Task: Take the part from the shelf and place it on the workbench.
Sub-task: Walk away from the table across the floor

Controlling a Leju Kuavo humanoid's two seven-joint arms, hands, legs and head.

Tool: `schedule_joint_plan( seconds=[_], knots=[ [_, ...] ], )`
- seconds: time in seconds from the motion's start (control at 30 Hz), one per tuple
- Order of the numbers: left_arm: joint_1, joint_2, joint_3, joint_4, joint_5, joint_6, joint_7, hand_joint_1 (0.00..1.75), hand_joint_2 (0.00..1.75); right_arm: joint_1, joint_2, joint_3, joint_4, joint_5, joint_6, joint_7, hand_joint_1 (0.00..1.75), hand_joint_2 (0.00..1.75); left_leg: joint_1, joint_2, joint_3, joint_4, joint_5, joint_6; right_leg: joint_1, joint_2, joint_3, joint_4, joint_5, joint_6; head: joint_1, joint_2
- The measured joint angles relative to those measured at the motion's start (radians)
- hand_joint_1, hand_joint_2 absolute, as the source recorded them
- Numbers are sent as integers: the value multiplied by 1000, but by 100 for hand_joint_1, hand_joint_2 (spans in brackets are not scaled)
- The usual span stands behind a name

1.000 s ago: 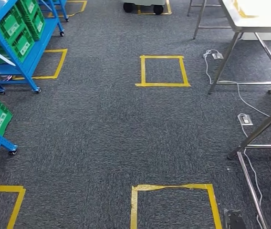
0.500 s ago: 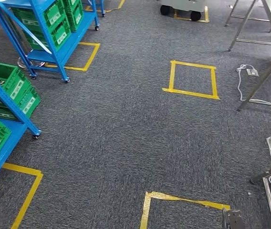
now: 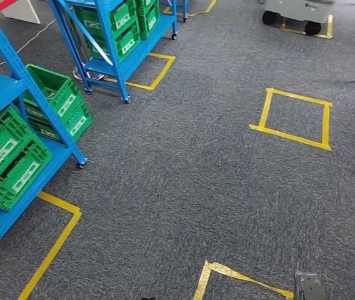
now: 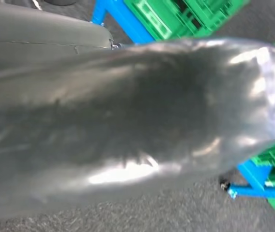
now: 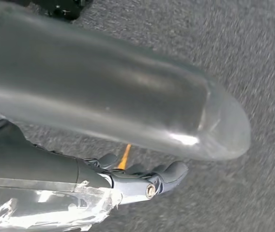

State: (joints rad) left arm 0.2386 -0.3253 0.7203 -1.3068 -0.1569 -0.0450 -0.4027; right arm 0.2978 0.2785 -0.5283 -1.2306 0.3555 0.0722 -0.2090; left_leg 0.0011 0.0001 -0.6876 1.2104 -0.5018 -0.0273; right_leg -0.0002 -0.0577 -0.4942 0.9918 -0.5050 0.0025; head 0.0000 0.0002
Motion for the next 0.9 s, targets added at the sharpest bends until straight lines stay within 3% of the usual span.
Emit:
schedule_joint_plan(
  seconds=[0.07, 0.13, 0.2, 0.23, 0.3, 0.33, 0.4, 0.43, 0.47, 0.53, 0.6, 0.67, 0.73, 0.8, 0.87, 0.9],
  knots=[
    [-2, 0, 1, 1, 0, 0, -2, 0, 0, 0, 0, 0, 0, 0, 0, 0, 0, 0, -4, 48, 64, -136, 67, 5, 4, -24, 15, 2, -18, 8, -1, 0],
    [-7, 0, 2, 2, -2, 1, -5, 0, 0, -1, 0, 0, 0, -2, -2, 0, 0, 0, -10, 77, 97, -203, 81, 15, 11, -46, 24, 2, -34, 18, 2, 0],
    [-10, 0, 4, 2, -6, 5, -8, 0, 0, -4, 0, 3, -1, -7, -4, 1, 0, 0, -12, 58, 98, -207, 74, 28, 13, -66, 37, -1, -42, 25, 5, 0],
    [-11, 0, 6, 2, -7, 9, -10, 0, 0, -6, 0, 4, -1, -9, -5, 1, 0, 0, -11, 46, 99, -209, 73, 33, 10, -53, 41, 2, -49, 30, 7, 0],
    [-13, 0, 9, 2, -10, 14, -11, 0, 0, -6, 0, 9, -2, -14, -8, 3, 0, 0, -5, 22, 102, -212, 72, 44, 4, 4, 17, 64, -89, 40, 11, 0],
    [-15, 0, 10, 2, -11, 16, -12, 0, 0, -5, 0, 10, -1, -15, -9, 4, 0, 0, -3, 11, 104, -212, 70, 48, 2, 35, -16, 128, -119, 42, 14, 0],
    [-18, 0, 10, 3, -15, 15, -12, 0, 0, 0, 0, 11, -1, -18, -11, 6, 0, 0, -2, -15, 106, -212, 67, 53, 0, 54, -101, 271, -166, 45, 17, 0],
    [-18, 0, 11, 3, -17, 14, -12, 0, 0, 2, 0, 11, -1, -19, -12, 7, 0, 0, -2, -30, 109, -212, 65, 53, 0, 56, -133, 308, -164, 46, 18, 0],
    [-18, 0, 11, 3, -20, 12, -13, 0, 0, 4, 0, 12, -1, -20, -13, 8, 0, 0, -2, -45, 113, -212, 63, 53, -1, 57, -146, 305, -139, 45, 18, 0],
    [-18, 0, 12, 4, -24, 7, -13, 0, 0, 5, -1, 13, -1, -21, -15, 9, 0, 0, 1, -75, 123, -212, 57, 47, -4, 76, -116, 191, -47, 44, 18, 0],
    [-19, 0, 13, 4, -26, 4, -14, 0, 0, 5, -1, 15, -1, -23, -17, 10, 0, 0, 1, -100, 129, -210, 52, 37, -10, 120, -72, 70, 11, 44, 19, 0],
    [-20, 1, 16, 5, -28, 2, -14, 0, 0, 5, -1, 17, -1, -23, -18, 11, 0, 0, 1, -122, 126, -212, 52, 25, -10, 136, -56, 35, 15, 36, 19, 0],
    [-19, 2, 20, 5, -28, 2, -14, 0, 0, 5, -1, 20, -1, -23, -18, 11, 0, 0, 5, -134, 123, -216, 53, 14, -9, 114, -49, 31, 18, 22, 18, 0],
    [-21, 2, 22, 6, -28, 2, -14, 0, 0, 4, -2, 21, -2, -23, -19, 11, 0, 0, 3, -94, 102, -174, 28, 6, -10, 91, -41, 25, 19, 9, 12, 0],
    [-25, 3, 22, 6, -28, 1, -15, 0, 0, 8, -2, 21, -2, -24, -19, 11, 0, 0, 0, -34, 38, -50, -33, 0, -7, 64, -34, 21, 14, -1, 5, 0],
    [-25, 3, 22, 6, -28, 1, -15, 0, 0, 10, -3, 21, -2, -24, -19, 11, 0, 0, 0, -20, 0, 19, -58, -1, -5, 50, -31, 21, 10, -3, 5, 0]
  ],
)
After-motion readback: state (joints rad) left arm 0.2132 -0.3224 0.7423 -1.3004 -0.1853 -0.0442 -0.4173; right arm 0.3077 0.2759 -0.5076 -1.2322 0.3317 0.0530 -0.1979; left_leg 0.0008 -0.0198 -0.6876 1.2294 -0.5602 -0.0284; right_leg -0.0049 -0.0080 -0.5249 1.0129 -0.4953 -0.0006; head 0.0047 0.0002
